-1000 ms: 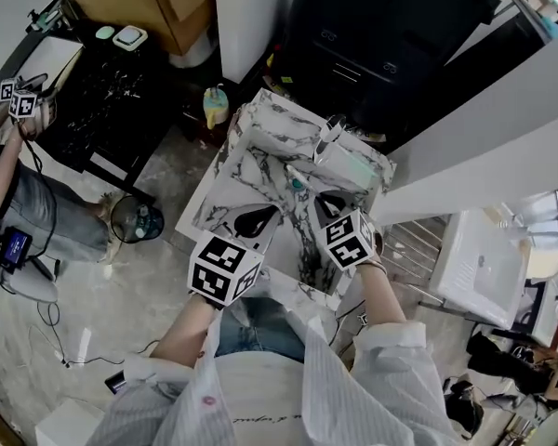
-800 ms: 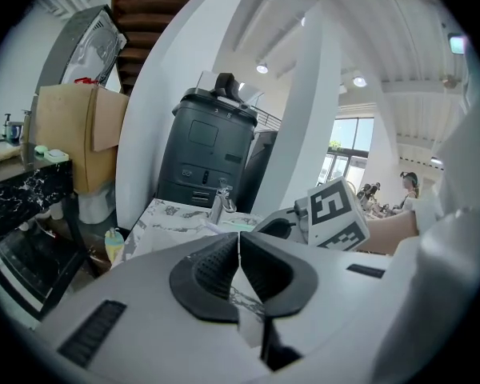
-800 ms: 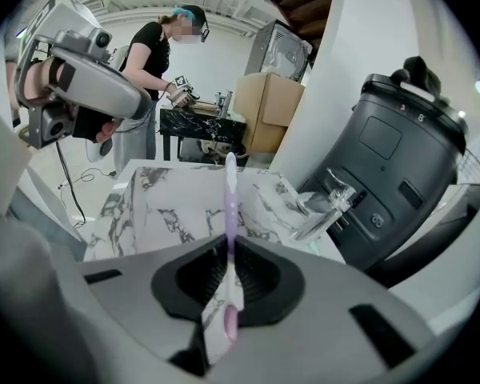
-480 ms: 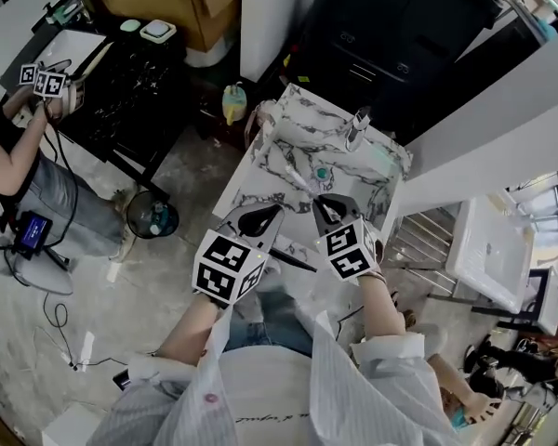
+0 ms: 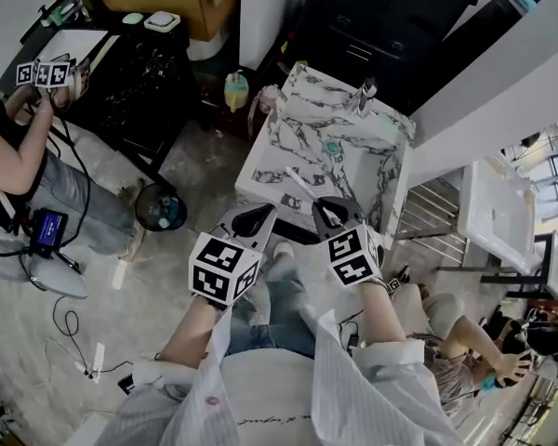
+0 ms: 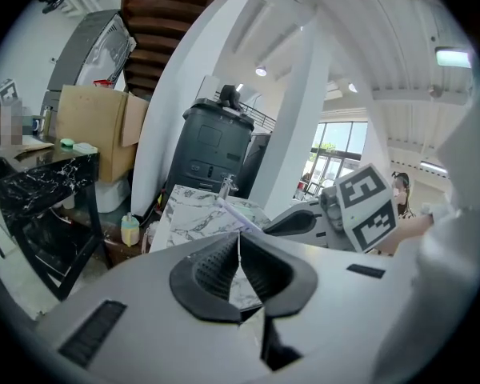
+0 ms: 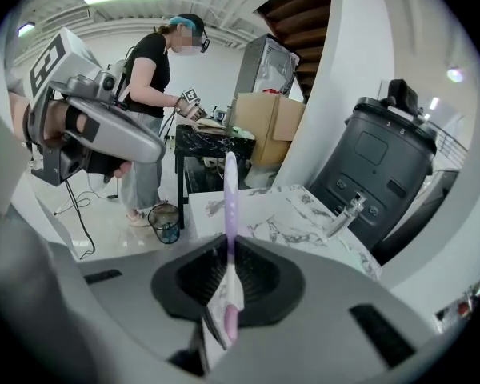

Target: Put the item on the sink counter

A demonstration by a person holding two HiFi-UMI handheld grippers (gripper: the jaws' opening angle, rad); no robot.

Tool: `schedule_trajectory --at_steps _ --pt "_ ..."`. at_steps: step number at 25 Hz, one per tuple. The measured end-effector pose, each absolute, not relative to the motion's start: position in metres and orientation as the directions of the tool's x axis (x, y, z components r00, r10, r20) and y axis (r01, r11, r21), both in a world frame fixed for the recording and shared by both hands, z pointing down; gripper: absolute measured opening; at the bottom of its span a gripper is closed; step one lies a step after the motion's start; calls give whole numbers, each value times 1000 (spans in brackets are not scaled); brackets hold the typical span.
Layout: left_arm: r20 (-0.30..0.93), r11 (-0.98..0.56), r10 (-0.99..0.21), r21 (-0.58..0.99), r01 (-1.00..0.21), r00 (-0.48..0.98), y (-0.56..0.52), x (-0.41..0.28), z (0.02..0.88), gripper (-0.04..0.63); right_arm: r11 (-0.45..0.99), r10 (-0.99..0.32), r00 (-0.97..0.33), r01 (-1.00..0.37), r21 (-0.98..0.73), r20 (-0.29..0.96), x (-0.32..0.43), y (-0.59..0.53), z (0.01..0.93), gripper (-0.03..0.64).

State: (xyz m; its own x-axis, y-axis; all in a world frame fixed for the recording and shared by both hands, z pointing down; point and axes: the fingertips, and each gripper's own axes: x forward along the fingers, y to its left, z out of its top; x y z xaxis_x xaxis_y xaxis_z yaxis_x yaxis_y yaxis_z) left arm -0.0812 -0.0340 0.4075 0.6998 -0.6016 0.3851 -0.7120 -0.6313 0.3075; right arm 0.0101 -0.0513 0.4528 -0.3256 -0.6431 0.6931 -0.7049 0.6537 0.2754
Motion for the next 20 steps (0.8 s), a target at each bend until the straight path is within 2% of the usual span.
schedule_trajectory --at_steps 13,20 --pt "417 -657 -550 319 -684 723 70 -119 430 21 605 -628 -286 -764 223 724 -28 69 478 37" --pt "434 -629 -554 340 -699 710 86 -119 441 21 622 -595 -296 -758 194 748 -30 95 490 37"
